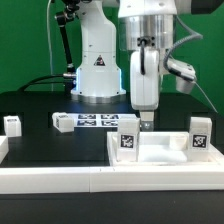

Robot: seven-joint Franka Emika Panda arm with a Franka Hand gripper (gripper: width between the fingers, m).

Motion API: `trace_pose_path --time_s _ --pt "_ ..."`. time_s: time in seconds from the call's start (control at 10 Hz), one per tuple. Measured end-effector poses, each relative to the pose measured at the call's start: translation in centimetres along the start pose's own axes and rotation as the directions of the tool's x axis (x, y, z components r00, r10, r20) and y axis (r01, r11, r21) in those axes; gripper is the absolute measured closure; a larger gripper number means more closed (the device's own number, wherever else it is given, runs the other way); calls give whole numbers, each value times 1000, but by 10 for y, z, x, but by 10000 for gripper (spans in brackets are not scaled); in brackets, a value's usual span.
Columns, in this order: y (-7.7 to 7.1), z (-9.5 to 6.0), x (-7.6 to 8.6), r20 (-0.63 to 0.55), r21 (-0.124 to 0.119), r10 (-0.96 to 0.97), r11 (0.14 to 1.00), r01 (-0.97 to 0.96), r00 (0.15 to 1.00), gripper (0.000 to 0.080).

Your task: Assemble square table

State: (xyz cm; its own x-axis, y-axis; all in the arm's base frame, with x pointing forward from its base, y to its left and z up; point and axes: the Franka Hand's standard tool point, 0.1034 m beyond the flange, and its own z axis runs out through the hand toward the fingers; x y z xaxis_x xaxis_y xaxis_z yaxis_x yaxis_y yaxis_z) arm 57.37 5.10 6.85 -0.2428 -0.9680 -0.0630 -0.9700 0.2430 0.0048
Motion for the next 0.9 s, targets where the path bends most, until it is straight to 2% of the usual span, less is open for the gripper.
trace_pose_path --time_s 0.2,0.7,0.9 --pt "13 8 -1 -9 -19 -19 1000 19 1000 151" --pt "15 11 -1 -13 -16 -19 1000 18 1000 151" --pt "33 19 -10 -22 -30 -40 999 39 999 151"
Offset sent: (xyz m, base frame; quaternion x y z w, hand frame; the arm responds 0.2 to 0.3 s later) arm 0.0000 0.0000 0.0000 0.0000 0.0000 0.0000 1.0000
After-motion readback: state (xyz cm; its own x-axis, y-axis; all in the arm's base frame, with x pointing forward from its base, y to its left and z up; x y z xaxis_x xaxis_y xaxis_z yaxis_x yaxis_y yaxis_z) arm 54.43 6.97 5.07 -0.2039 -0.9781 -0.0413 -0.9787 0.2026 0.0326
